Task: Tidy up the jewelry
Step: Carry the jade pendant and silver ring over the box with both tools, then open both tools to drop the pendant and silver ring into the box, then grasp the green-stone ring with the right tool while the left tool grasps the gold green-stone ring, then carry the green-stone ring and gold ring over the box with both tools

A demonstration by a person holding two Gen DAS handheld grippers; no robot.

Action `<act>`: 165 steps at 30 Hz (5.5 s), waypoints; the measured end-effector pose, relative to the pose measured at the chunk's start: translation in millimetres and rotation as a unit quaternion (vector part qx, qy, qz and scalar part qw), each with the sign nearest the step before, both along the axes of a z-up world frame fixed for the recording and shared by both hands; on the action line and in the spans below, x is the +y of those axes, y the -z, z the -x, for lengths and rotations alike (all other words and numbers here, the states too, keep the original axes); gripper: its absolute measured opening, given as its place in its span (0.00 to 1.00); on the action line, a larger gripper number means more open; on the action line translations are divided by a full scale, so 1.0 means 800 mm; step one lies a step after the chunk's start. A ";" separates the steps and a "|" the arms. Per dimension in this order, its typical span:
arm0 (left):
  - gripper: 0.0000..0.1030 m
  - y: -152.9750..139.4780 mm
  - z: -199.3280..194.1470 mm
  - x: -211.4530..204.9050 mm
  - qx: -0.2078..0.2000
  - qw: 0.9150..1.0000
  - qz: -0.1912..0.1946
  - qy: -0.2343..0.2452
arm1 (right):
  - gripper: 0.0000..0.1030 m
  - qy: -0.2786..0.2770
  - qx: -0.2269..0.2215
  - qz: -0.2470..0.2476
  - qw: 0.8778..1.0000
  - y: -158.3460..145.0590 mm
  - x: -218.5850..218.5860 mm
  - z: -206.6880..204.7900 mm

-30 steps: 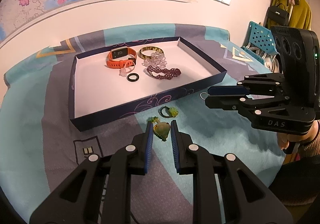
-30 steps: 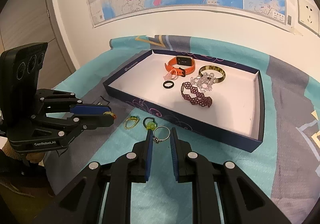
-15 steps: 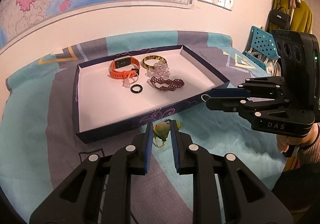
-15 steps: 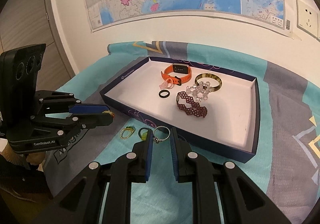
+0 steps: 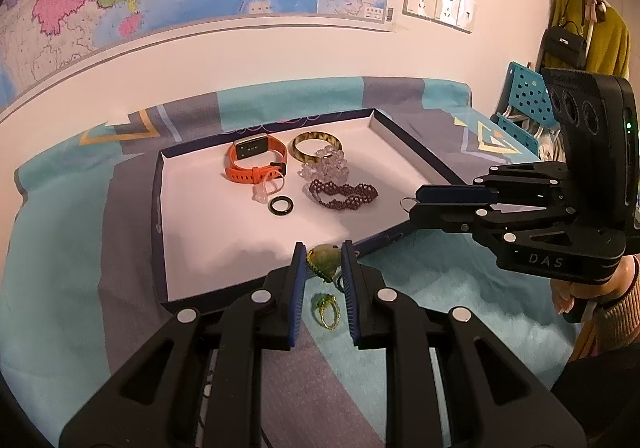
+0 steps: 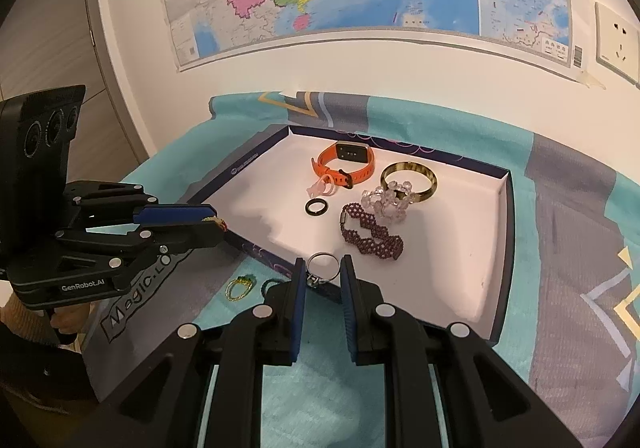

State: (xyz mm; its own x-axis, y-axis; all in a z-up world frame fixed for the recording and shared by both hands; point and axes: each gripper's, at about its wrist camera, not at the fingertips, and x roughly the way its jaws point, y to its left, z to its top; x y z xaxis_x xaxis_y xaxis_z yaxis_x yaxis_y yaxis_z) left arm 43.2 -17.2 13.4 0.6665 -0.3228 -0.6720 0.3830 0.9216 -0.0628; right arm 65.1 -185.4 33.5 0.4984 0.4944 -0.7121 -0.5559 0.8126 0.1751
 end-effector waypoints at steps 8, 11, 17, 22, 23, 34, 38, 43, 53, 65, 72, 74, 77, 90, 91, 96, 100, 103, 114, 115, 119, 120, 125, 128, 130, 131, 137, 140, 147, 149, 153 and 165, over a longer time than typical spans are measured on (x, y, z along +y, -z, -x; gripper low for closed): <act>0.18 -0.004 -0.015 0.001 -0.005 1.000 0.000 -0.007 | 0.15 0.001 -0.003 0.001 1.000 -0.002 0.002 -0.010; 0.18 -0.005 -0.020 0.001 -0.006 1.000 0.001 -0.010 | 0.15 0.002 -0.003 0.002 1.000 -0.002 0.002 -0.015; 0.18 -0.005 -0.030 0.000 -0.006 1.000 -0.002 -0.013 | 0.15 0.002 -0.002 0.001 1.000 -0.002 0.002 -0.023; 0.18 -0.005 -0.039 0.000 -0.007 1.000 -0.003 -0.017 | 0.15 0.002 -0.002 0.004 1.000 -0.002 0.003 -0.030; 0.18 -0.005 -0.041 0.001 -0.006 1.000 -0.003 -0.017 | 0.15 0.002 -0.002 0.004 1.000 -0.001 0.003 -0.031; 0.18 0.002 -0.062 -0.001 0.005 1.000 0.003 -0.022 | 0.15 0.006 0.008 0.013 1.000 0.011 0.009 -0.048; 0.18 0.010 -0.072 -0.005 0.013 1.000 -0.003 -0.023 | 0.15 0.007 0.015 0.021 1.000 0.018 0.013 -0.057; 0.18 0.021 -0.087 -0.013 0.027 0.999 -0.008 -0.024 | 0.15 0.005 0.022 0.028 0.999 0.025 0.021 -0.067; 0.18 0.048 -0.112 -0.019 0.063 0.997 -0.016 -0.031 | 0.15 0.009 0.042 0.037 0.998 0.040 0.028 -0.085; 0.25 0.049 -0.113 -0.010 0.067 0.997 -0.002 -0.040 | 0.26 0.032 0.037 0.025 0.999 0.036 0.022 -0.082; 0.31 0.024 -0.071 0.009 0.024 0.999 0.005 -0.036 | 0.27 0.007 -0.005 0.012 1.000 0.002 0.015 -0.033; 0.32 0.023 -0.054 0.015 0.019 0.999 0.009 -0.029 | 0.27 -0.006 -0.010 0.010 1.000 -0.002 0.015 -0.018; 0.37 0.025 -0.026 0.021 0.008 1.000 0.001 -0.021 | 0.31 -0.029 -0.010 0.010 0.999 -0.002 0.019 0.005; 0.52 0.043 0.019 0.022 0.004 1.000 -0.027 -0.012 | 0.35 -0.049 0.044 0.033 0.997 0.042 0.056 0.016; 0.52 0.043 0.019 0.022 0.005 1.000 -0.027 -0.015 | 0.35 -0.048 0.047 0.037 0.997 0.044 0.058 0.014; 0.52 0.045 0.016 0.025 0.011 1.000 -0.023 -0.019 | 0.33 -0.041 0.051 0.044 0.997 0.047 0.059 0.006; 0.52 0.047 0.016 0.022 0.014 0.999 -0.026 -0.014 | 0.19 -0.039 0.053 0.056 0.996 0.050 0.061 0.004; 0.52 0.047 0.017 0.018 0.015 0.999 -0.029 -0.007 | 0.13 -0.038 0.049 0.062 0.996 0.050 0.060 0.005; 0.42 0.059 0.006 -0.006 0.047 0.998 -0.039 0.025 | 0.13 -0.017 0.055 0.041 0.998 0.042 0.025 0.017; 0.39 0.061 0.004 -0.008 0.052 0.998 -0.039 0.026 | 0.13 -0.015 0.056 0.039 0.998 0.042 0.022 0.018; 0.35 0.066 -0.001 -0.009 0.064 0.997 -0.037 0.027 | 0.13 -0.016 0.060 0.032 0.998 0.044 0.017 0.019; 0.34 0.066 -0.002 -0.009 0.066 0.997 -0.034 0.027 | 0.13 -0.016 0.061 0.030 0.998 0.044 0.017 0.019; 0.03 0.066 -0.002 -0.009 0.071 0.997 -0.030 0.027 | 0.13 -0.020 0.061 0.026 0.998 0.043 0.019 0.021; 0.03 0.066 0.001 -0.012 0.070 0.997 -0.030 0.029 | 0.13 -0.019 0.061 0.024 0.998 0.042 0.018 0.021; 0.03 0.065 0.002 -0.012 0.070 0.997 -0.026 0.029 | 0.13 -0.018 0.061 0.023 0.998 0.042 0.017 0.021; 0.03 0.065 0.003 -0.012 0.070 0.997 -0.024 0.029 | 0.13 -0.018 0.061 0.022 0.998 0.042 0.017 0.021; 0.03 0.062 0.007 -0.005 0.072 0.997 -0.008 0.022 | 0.13 -0.019 0.059 0.018 0.998 0.042 0.016 0.022; 0.03 0.059 0.009 -0.002 0.071 0.997 -0.004 0.020 | 0.13 -0.019 0.059 0.017 0.998 0.042 0.015 0.022; 0.03 0.054 0.014 -0.004 0.066 0.998 0.001 0.020 | 0.13 -0.018 0.058 0.015 0.998 0.040 0.014 0.023; 0.03 0.053 0.015 -0.004 0.065 0.998 0.001 0.019 | 0.13 -0.018 0.058 0.014 0.998 0.040 0.014 0.024; 0.03 0.050 0.017 -0.004 0.063 0.998 0.004 0.018 | 0.13 -0.016 0.058 0.012 0.998 0.039 0.012 0.023; 0.03 0.043 0.020 -0.003 0.055 0.998 0.009 0.016 | 0.13 -0.010 0.051 0.007 0.999 0.035 0.008 0.025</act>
State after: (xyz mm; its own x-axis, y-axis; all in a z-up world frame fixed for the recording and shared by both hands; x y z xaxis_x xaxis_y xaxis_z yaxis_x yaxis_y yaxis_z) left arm 27.1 -19.2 -20.8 0.5789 -0.3554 -0.7339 0.4020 0.9074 -0.1224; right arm 45.1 -178.8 5.8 0.4132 0.4935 -0.7653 -0.5522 0.8041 0.2203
